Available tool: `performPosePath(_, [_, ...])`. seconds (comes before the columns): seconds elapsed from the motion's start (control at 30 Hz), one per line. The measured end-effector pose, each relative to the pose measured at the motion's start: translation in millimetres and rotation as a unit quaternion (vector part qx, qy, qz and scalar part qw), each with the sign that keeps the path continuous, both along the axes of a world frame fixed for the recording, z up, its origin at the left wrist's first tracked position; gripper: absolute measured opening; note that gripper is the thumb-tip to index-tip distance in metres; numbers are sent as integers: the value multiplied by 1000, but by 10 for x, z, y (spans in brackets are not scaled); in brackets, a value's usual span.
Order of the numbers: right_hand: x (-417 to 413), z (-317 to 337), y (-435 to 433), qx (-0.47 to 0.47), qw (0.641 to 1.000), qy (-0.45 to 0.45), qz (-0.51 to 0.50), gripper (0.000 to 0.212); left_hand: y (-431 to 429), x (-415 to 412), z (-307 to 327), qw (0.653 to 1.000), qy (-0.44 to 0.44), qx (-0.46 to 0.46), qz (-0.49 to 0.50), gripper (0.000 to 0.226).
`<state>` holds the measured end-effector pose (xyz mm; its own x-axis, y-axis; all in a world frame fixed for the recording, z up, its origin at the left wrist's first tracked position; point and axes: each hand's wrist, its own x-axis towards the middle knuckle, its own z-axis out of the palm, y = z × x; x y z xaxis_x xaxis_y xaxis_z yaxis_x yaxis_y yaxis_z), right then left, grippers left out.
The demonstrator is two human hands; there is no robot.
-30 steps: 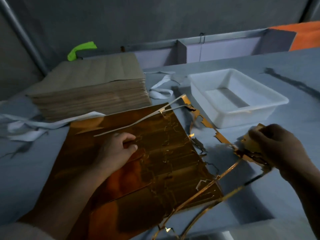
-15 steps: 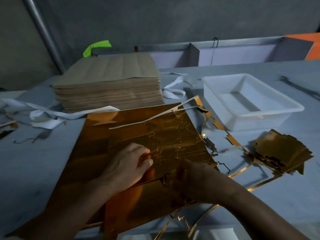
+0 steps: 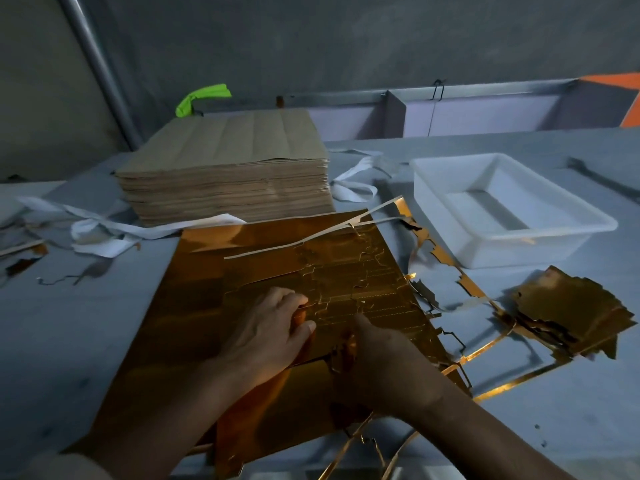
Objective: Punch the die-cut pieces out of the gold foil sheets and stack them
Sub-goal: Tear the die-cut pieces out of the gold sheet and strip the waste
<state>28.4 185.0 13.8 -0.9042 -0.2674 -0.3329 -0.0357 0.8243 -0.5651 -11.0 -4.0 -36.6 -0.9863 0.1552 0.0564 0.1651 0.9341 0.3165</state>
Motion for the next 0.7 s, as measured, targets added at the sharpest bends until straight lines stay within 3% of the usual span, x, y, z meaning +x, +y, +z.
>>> performPosePath(0.7, [160, 120, -182, 117, 984, -14, 136, 86, 123, -152, -32, 1000, 2, -12, 21, 49])
